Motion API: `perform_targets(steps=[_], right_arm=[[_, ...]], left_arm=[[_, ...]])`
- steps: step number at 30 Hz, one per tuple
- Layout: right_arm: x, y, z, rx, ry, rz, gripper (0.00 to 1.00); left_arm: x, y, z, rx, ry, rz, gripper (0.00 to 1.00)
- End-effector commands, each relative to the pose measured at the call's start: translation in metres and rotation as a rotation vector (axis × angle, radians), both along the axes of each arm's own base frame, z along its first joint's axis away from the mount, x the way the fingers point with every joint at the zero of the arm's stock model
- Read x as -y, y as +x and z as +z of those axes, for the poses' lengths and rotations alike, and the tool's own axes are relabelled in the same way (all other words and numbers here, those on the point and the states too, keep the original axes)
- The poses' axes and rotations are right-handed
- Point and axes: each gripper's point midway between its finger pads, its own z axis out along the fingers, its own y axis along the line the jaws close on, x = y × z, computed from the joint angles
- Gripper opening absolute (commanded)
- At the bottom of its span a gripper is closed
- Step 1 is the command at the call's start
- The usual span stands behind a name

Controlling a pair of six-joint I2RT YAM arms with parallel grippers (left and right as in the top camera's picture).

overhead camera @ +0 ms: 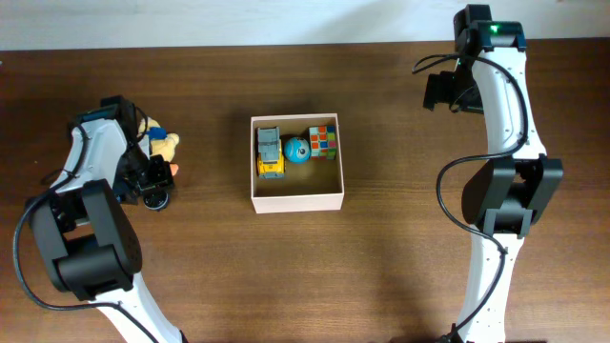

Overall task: Pack container
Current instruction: 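Lower the left gripper and grasp the black puck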

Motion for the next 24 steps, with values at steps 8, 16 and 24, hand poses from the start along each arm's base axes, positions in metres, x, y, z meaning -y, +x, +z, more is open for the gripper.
perform_targets(steps=[8,16,24], right_arm=[[0.004,0.000,-0.001,0.000,-0.004,-0.020,0.99],[0.004,0.000,-0.001,0.000,-0.004,-0.020,0.99],[0.004,0.000,-0.001,0.000,-0.004,-0.020,0.99]], left_arm=[[0.001,-0.006,-0.028,0.014,-0.009,-0.040,0.71],[-0.003,0.011,-0.031,0.089,0.010,-0.048,0.70],[-0.001,0.012,-0.032,0.093,0.000,-0.046,0.54]])
